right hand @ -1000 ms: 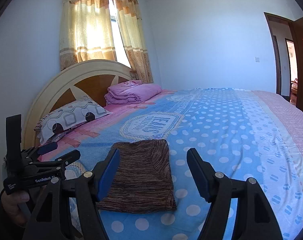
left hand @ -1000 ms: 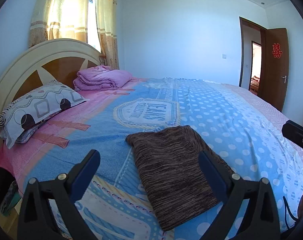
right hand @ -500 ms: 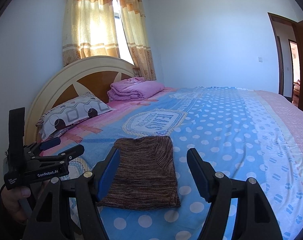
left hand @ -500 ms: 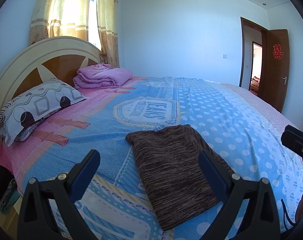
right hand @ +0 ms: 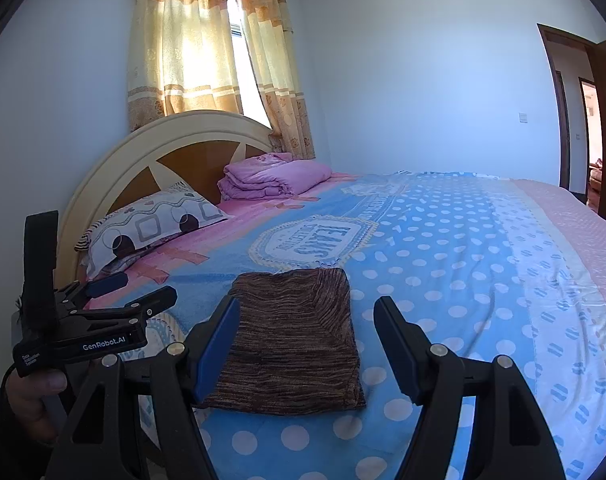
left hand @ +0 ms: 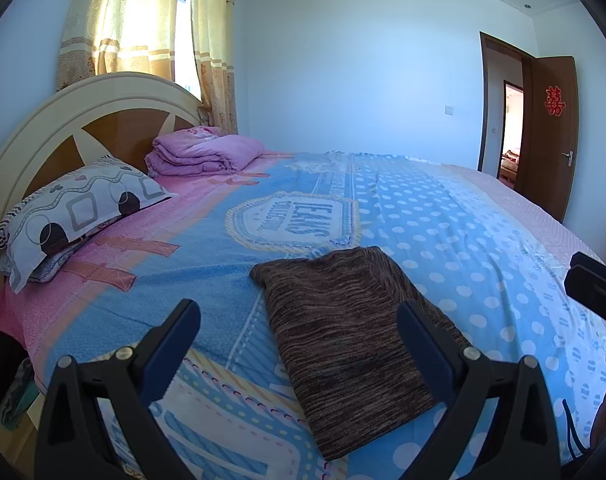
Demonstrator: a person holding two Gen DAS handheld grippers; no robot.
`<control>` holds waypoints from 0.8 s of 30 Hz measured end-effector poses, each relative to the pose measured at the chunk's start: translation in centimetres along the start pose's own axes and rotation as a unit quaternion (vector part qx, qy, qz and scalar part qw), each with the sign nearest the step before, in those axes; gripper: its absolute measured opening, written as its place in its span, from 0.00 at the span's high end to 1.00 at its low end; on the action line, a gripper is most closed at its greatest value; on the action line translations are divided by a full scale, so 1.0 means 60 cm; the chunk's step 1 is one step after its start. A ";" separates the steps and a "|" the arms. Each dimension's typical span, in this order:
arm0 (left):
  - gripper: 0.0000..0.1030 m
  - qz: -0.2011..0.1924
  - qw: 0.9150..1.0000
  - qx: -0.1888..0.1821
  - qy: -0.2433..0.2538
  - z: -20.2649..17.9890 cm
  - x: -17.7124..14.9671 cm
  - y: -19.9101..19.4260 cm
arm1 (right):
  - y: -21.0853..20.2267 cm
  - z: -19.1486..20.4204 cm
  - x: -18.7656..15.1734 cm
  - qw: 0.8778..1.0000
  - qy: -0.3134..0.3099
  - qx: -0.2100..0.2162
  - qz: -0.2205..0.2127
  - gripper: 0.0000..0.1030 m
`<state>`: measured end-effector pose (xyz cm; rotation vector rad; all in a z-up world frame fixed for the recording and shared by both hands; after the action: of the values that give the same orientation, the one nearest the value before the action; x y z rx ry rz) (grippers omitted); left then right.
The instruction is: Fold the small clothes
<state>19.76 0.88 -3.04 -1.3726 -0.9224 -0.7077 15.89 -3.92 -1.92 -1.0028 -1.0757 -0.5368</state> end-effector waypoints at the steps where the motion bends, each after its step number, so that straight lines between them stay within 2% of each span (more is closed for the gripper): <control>1: 0.02 0.000 1.000 0.001 0.000 -0.001 0.000 0.001 | 0.000 0.001 0.000 1.000 0.000 0.000 0.000 0.32; 21: 0.00 0.005 1.000 -0.007 -0.001 -0.001 0.000 0.002 | -0.002 0.005 0.000 1.000 -0.001 0.001 -0.003 0.32; 24: 0.00 0.004 1.000 0.002 0.000 -0.001 0.000 0.002 | -0.003 0.007 0.001 1.000 -0.003 -0.002 -0.007 0.32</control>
<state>19.90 0.85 -3.09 -1.3710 -0.9171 -0.6991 15.55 -3.62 -1.73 -1.0022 -1.0887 -0.5474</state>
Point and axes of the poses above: each gripper's, at about its wrist camera, not at the fingertips, and y roughly the way its jaws point, z to its left, x to its top, the point moved 3 cm from there along y, roughly the way its jaws point, and after that the axes turned 3 degrees about z, right-handed, at the moved point
